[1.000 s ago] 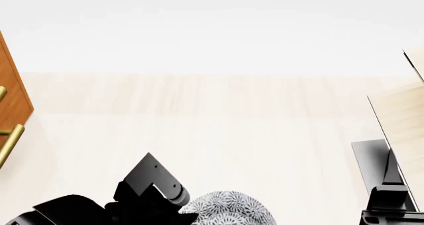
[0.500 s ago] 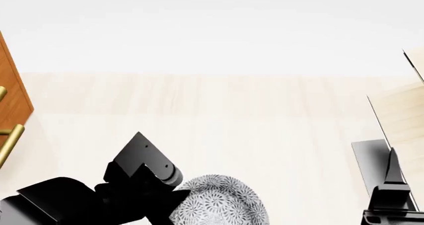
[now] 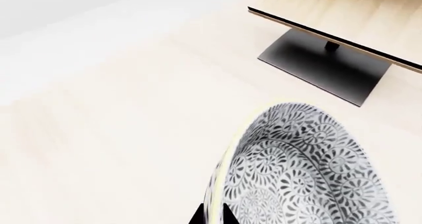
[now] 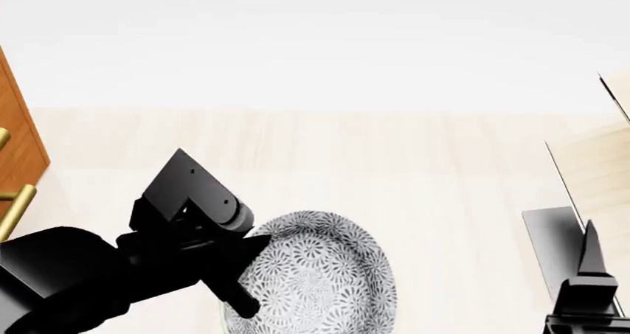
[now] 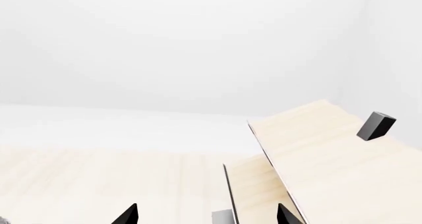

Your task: Close the top drawer of the cabinet and put the bowl on top of it.

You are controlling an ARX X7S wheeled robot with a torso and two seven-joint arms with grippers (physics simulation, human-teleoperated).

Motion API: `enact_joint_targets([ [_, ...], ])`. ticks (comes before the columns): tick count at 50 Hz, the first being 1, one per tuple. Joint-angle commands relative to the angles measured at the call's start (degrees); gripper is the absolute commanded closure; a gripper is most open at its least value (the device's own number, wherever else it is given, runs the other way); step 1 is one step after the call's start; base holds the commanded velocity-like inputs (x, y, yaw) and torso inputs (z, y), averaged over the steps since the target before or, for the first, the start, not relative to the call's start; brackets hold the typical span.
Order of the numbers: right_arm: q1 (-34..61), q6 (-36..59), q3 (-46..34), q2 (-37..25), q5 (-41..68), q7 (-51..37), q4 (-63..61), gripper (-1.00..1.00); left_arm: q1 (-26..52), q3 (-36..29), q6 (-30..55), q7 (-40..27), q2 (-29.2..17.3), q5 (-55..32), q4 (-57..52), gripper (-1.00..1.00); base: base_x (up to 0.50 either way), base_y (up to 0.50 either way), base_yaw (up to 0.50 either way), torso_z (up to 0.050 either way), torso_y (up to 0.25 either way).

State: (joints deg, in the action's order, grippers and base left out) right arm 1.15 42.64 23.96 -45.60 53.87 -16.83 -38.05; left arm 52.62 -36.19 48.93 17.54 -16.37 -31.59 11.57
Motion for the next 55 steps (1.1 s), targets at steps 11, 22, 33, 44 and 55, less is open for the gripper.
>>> enact_joint_targets([
  [11,-1.16,-1.11,0.48,-0.62,0.57,-0.28,0.22,-1.0,5.37,5.36,4.03,-3.26,-1.82,-3.61,-6.93,1.0,0.0,0.0,0.0,0.0,0.0],
  [22,-0.28,-0.63,-0.04,-0.92,1.13,-0.72,0.29,-1.0,6.57,6.75,4.42,-3.79,-2.84,-4.26,-8.04,1.0,0.0,0.0,0.0,0.0,0.0],
  [33,-0.19,-0.44,-0.28,-0.97,1.27,-1.01,0.13,-1.0,7.2,7.79,4.41,-4.65,-3.24,-4.58,-8.61,1.0,0.0,0.0,0.0,0.0,0.0],
  [44,-0.1,-0.61,-0.84,-0.87,0.94,-0.98,0.39,-1.0,8.88,10.97,4.92,-7.14,-3.66,-5.5,-9.84,1.0,0.0,0.0,0.0,0.0,0.0],
  [55,-2.57,-4.15,-1.79,0.66,-2.57,1.08,1.41,-1.0,10.8,12.82,6.59,-8.63,-3.91,-6.81,-11.52,1.0,0.0,0.0,0.0,0.0,0.001],
])
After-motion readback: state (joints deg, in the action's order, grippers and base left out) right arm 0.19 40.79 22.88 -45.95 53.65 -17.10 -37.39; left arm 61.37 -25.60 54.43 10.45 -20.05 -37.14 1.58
